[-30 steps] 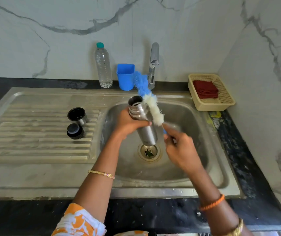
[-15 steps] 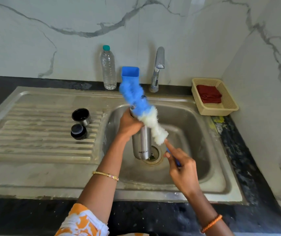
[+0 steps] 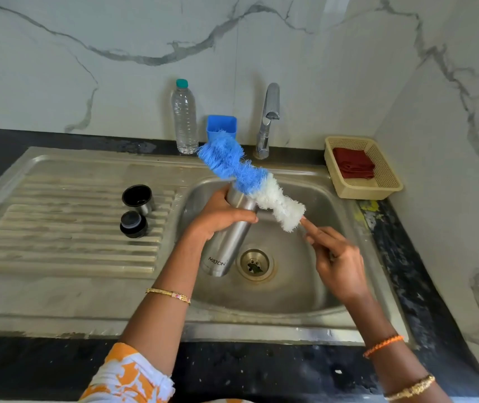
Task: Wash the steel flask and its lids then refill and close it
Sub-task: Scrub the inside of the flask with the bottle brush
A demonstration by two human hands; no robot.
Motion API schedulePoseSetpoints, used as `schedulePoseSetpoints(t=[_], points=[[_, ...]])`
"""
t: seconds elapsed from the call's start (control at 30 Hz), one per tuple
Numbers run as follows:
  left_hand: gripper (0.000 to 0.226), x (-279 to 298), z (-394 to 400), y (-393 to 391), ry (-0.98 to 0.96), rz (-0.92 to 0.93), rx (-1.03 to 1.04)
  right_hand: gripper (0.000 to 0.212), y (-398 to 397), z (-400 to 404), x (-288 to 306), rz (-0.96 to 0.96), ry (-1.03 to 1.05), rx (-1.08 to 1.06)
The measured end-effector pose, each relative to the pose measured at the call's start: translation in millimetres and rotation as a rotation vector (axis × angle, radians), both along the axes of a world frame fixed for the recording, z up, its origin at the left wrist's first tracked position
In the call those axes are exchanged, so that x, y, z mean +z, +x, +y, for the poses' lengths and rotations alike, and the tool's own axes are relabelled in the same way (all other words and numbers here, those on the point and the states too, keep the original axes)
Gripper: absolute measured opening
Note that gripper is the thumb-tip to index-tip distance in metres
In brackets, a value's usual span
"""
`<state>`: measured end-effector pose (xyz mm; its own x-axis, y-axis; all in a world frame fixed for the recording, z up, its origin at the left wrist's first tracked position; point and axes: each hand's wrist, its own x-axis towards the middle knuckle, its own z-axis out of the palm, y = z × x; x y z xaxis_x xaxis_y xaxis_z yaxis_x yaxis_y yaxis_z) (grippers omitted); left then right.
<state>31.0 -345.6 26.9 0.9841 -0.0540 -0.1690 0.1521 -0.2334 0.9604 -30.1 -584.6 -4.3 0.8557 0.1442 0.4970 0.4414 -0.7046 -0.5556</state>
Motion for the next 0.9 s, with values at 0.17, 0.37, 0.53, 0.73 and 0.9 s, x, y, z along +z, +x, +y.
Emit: schedulePoseSetpoints(t=[0.17,0.37,0.53,0.73,0.9], points=[[0.051,13.5,-8.9,-6.7,-0.040,0.046,-0.193,0.047,42.0,9.9,4.0,-0.112,-0.014,0.111],[0.042,24.8,-0.3,-5.1,-0.028,0.055,-0.172,0.047,56.2,-2.8,1.4,-0.171,-0.013,0.130],[0.048,18.5,-12.2,-8.7,0.098,0.073,-0.111,0.051,52.7,-5.0,8.1,-0.160,-0.124,0.107],[0.067,8.8,-33.0,-6.8,0.562,-0.222,0.314,0.059,33.0,27.0,44.6,-0.215,-0.344,-0.133],[0.067,-0.8,-27.1,-4.9,0.805,-0.305,0.373,0.060,-9.0,34.3,16.8,0.007,-0.243,-0.195]])
